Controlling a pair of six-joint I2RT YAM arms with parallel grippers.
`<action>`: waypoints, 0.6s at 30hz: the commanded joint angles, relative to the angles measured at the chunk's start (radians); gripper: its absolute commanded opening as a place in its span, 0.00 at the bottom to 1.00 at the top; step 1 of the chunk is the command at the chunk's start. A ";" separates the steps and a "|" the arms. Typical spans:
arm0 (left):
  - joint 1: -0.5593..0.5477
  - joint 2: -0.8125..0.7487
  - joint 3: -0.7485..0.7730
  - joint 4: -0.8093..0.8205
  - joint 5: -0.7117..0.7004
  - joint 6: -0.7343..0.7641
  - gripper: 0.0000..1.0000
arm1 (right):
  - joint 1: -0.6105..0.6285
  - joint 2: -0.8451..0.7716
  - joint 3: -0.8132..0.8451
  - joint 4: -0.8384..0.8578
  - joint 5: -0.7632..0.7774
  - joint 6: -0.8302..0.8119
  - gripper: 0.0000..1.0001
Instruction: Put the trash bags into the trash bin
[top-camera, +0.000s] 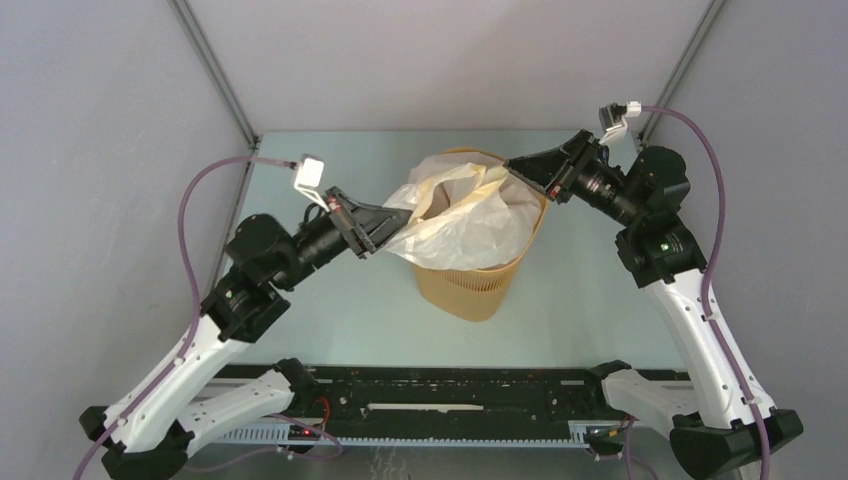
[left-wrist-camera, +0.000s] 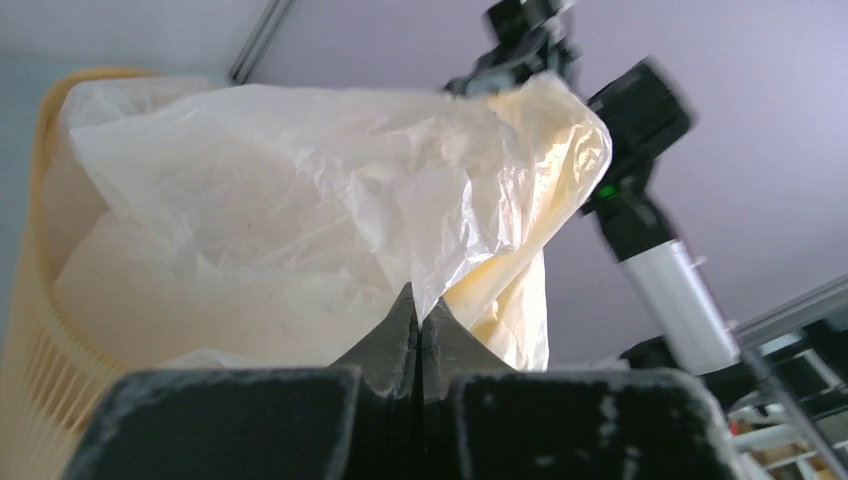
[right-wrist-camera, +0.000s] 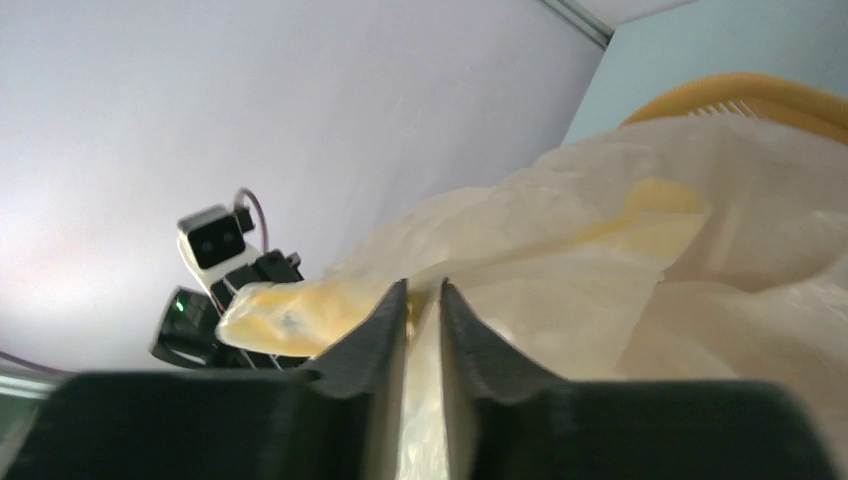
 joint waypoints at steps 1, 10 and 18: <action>0.001 0.024 -0.073 0.297 -0.031 -0.111 0.00 | 0.029 -0.020 0.008 -0.029 -0.086 0.049 0.49; 0.001 0.093 -0.050 0.403 -0.024 -0.129 0.00 | 0.053 -0.076 0.038 -0.206 -0.064 -0.004 0.92; 0.020 0.133 -0.080 0.528 -0.058 -0.226 0.00 | 0.083 -0.094 0.038 -0.300 -0.008 -0.148 0.71</action>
